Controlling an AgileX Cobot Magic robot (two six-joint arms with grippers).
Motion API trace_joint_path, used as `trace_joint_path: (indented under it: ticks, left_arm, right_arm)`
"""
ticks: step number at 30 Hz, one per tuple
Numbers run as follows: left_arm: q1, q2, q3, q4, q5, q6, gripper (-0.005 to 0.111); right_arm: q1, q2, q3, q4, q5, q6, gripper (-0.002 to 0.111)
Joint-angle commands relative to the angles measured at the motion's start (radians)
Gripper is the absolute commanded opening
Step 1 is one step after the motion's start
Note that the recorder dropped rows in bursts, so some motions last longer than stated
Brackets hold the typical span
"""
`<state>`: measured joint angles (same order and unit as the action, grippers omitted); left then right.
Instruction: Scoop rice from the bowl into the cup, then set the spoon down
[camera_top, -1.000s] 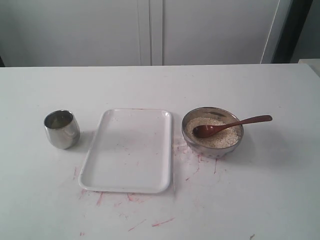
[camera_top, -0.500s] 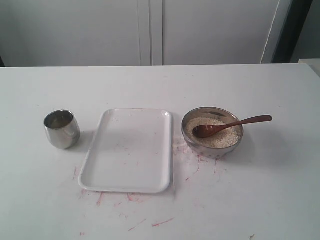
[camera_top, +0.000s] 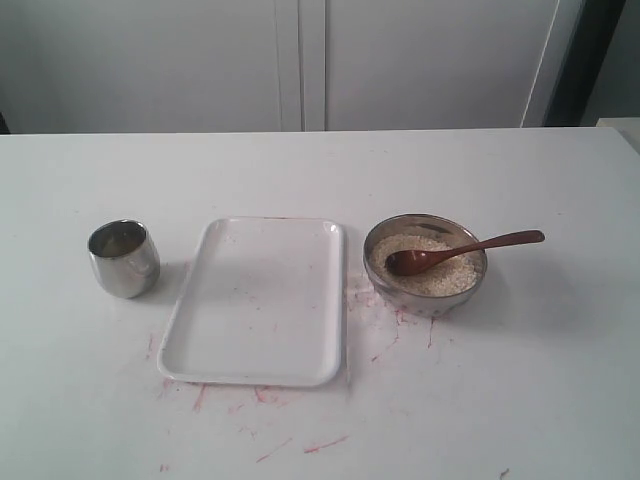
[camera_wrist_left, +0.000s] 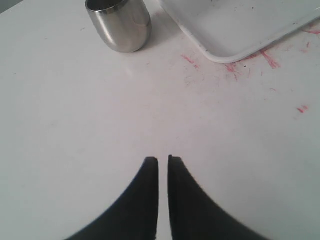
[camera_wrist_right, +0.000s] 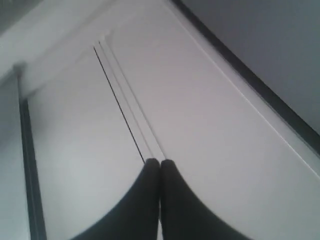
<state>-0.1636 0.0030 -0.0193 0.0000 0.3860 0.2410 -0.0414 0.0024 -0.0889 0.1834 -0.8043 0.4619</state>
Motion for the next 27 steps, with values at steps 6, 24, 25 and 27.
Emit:
trace_joint_path:
  ticks: [6,24,25,27]
  left_arm:
    - [-0.002,-0.003,0.009,0.0,0.033,-0.006,0.014]
    - [-0.002,-0.003,0.009,0.0,0.033,-0.006,0.014]
    - [-0.002,-0.003,0.009,0.0,0.033,-0.006,0.014]
    - [-0.002,-0.003,0.009,0.0,0.033,-0.006,0.014]
  right_arm:
    - [-0.009,-0.002,-0.274,0.042,-0.025,0.07,0.0]
    - [0.028,0.129,-0.978,0.048,0.354,-0.139,0.0]
    - [0.036,0.15,-1.016,0.048,0.354,-0.187,0.0]
    - [0.051,0.189,-1.087,0.048,0.354,-0.3,0.0]
